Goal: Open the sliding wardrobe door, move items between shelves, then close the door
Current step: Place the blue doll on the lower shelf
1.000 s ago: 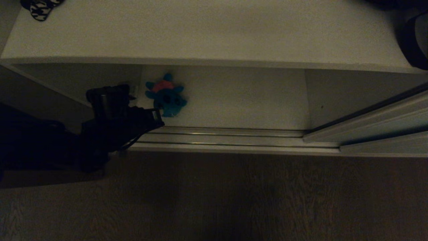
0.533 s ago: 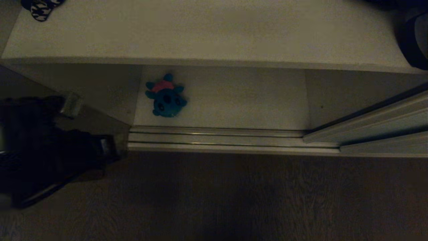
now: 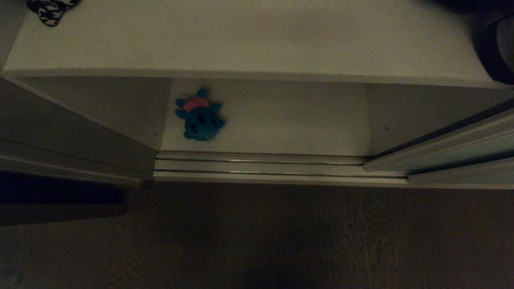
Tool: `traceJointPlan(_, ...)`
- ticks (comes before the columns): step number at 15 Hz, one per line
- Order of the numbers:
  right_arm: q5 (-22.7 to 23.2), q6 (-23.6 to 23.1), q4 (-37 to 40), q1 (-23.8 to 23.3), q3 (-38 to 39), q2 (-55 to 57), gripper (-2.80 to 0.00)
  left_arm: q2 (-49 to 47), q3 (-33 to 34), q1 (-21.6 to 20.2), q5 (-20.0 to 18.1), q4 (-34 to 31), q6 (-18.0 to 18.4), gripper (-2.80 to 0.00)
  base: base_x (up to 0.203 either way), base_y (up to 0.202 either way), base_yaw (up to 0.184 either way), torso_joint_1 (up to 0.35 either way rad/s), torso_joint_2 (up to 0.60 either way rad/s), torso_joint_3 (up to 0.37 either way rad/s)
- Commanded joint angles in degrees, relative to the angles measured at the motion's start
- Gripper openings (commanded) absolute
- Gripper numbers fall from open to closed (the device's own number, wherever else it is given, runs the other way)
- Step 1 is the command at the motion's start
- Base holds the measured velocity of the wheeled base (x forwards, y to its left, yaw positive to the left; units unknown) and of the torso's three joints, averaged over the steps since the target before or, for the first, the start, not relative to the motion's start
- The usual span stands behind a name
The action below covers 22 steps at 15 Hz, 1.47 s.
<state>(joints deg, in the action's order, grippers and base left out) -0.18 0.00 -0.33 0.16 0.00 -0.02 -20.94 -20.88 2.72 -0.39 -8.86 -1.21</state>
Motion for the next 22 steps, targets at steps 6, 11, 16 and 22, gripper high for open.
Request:
traceJointPlan(6,0.0,0.0,0.0,0.0,0.0,-0.1,-2.8,20.8,20.8,-2.8,-0.6,9.0,6.6,-2.8,0.0,0.0,0.0,0.0,0.0,0.0)
traceJointPlan(11,0.0,0.0,-0.1,0.0,0.0,-0.1,-2.8,20.8,20.8,-2.9,-1.0,8.9,6.1,-2.8,0.0,0.0,0.0,0.0,0.0,0.0)
traceJointPlan(16,0.0,0.0,0.0,0.0,0.0,-0.1,-2.8,20.9,20.9,-2.8,-0.9,9.1,6.0,-2.8,0.0,0.0,0.0,0.002,0.0,0.095)
traceJointPlan(22,0.0,0.0,0.0,0.0,0.0,-0.1,-2.8,20.9,20.9,-2.8,-0.9,9.1,6.0,-2.8,0.0,0.0,0.0,0.003,0.0,0.197)
